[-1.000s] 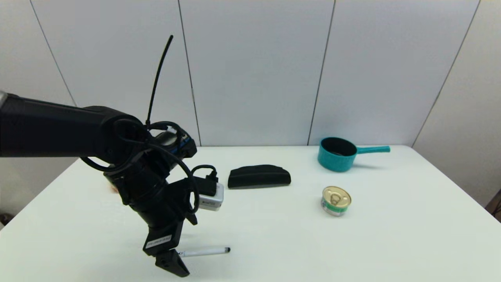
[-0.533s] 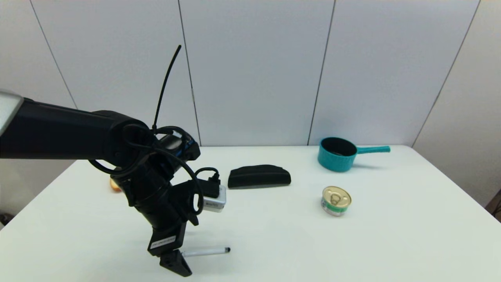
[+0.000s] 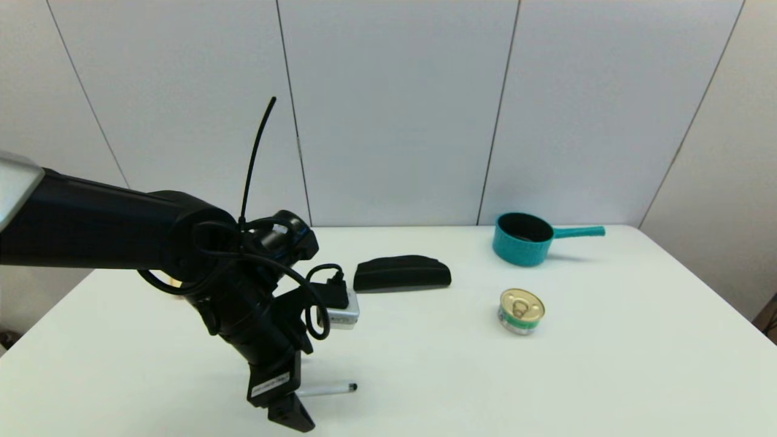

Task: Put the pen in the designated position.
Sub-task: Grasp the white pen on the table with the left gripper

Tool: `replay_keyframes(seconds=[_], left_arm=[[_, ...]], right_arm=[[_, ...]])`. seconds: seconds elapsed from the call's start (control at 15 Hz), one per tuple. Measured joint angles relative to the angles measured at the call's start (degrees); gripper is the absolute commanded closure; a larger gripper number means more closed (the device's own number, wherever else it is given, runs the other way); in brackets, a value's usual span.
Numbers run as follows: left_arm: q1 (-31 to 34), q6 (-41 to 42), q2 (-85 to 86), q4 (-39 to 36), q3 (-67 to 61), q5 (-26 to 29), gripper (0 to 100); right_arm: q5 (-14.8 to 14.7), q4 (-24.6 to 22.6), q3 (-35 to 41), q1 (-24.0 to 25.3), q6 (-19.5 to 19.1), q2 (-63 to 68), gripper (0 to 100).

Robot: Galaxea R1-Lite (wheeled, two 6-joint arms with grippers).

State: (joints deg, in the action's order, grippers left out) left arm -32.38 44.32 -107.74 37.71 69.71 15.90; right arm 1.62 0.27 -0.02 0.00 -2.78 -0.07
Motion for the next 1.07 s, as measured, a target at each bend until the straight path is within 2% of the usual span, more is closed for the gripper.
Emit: replay_keyframes(seconds=[0.4,1.07], left_arm=[[-0.87,0.55,0.60,-2.34,-0.99,-4.63,0],[-1.02,0.60,-0.23,-3.51,-3.32,-4.49,0]], right_arm=[[0.00,-0.02,0.00,0.00,0.02,0.00,0],[0.00,0.00,0.02,0.00,0.00,0.00,0]])
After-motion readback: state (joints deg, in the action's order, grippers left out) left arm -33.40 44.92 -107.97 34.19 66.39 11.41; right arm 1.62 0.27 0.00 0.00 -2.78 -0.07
